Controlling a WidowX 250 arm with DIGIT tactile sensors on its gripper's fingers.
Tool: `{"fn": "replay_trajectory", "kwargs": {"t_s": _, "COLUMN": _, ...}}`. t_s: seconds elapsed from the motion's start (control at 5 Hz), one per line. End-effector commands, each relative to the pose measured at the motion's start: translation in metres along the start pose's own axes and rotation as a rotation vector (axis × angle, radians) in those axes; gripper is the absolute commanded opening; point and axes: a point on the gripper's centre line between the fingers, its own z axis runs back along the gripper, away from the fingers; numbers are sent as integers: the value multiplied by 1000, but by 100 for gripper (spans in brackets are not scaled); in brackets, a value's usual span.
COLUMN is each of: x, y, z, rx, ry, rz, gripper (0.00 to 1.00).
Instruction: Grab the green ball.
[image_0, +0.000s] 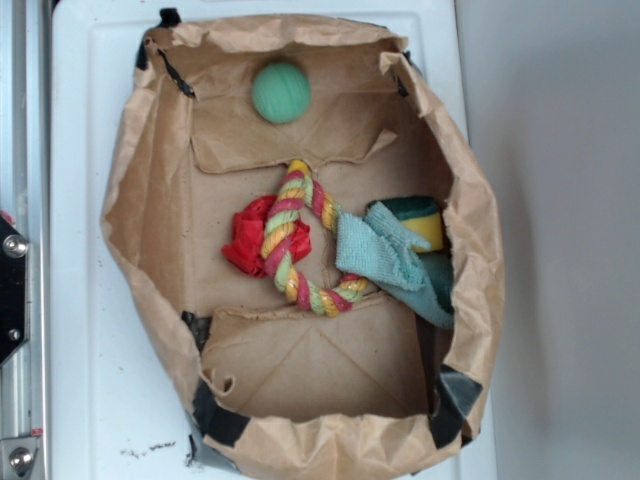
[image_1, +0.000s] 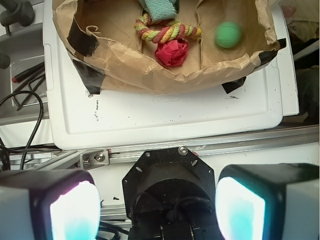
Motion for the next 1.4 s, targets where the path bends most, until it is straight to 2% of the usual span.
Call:
{"fn": "replay_trajectory", "kwargs": {"t_s": 0.0, "x": 0, "y": 0, "z": 0, "rx": 0, "ry": 0, "rz": 0, "gripper": 100}}
{"fn": "replay_trajectory", "kwargs": {"t_s": 0.2, "x": 36, "y": -5, "z": 2, "rx": -64, "ry": -48, "rz": 105, "gripper": 100}}
{"fn": "replay_trajectory", "kwargs": {"t_s": 0.4, "x": 67, "y": -6, "z": -10, "rx": -54, "ry": -58, "rz": 165, "gripper": 100}}
{"fn": "replay_trajectory", "kwargs": {"t_s": 0.6, "x": 94, "y": 4, "z": -26, "rx": -34, "ry": -138, "rz": 367, "gripper": 100}}
{"fn": "replay_trajectory", "kwargs": {"t_s": 0.8, "x": 117, "y": 26, "z": -43, "rx": -37, "ry": -242, "rz": 612, "gripper": 100}}
{"fn": "replay_trajectory", "kwargs": {"t_s": 1.0, "x": 130, "y": 47, "z": -64, "rx": 4, "ry": -224, "rz": 863, "gripper": 100}}
{"fn": "replay_trajectory", "kwargs": {"t_s": 1.2, "x": 132, "y": 62, "z": -84, "rx": 9, "ry": -162, "rz": 1018, "gripper": 100}}
